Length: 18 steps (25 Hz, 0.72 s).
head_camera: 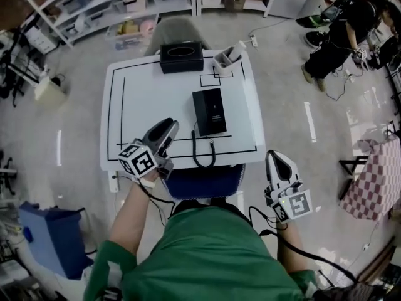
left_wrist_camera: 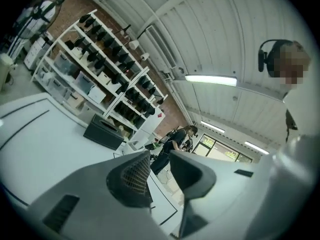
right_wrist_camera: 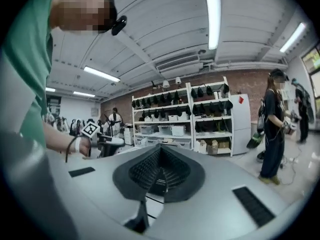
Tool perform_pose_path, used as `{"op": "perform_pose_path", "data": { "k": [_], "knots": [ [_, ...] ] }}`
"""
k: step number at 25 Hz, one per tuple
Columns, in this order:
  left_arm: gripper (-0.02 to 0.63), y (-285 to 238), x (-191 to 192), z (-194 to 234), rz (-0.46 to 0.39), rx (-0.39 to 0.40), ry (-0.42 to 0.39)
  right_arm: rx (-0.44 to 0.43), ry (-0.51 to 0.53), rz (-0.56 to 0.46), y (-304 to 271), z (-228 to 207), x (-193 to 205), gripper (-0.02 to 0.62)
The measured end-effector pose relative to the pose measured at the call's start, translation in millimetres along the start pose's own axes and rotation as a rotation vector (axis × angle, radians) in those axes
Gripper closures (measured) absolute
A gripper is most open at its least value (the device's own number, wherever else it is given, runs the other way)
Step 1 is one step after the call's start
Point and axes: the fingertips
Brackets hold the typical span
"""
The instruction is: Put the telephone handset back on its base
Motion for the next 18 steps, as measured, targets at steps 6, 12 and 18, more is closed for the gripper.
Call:
{"op": "perform_pose_path", "data": {
  "k": [6, 12, 18],
  "knots": [
    [0.474, 29, -27, -42, -0.023, -0.041, -0.196, -0.056, 0.219, -0.057, -29, 8, -31, 0.583],
    [0.474, 49, -35, -67, -0.008, -0.138, -0.367, -0.039, 0.171, -0.138, -49, 14, -63, 0.583],
    [0.474, 52, -27, -76, 0.018, -0.182, -0.440, -0.027, 0.115, -0.159, -57, 21, -67, 0.583]
  ]
}}
Point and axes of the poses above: the fingertips, and each gripper's own axes: y backward along the fingers, z to its left, x out of its underside, and after that the axes turned 6 degrees about x, right-handed
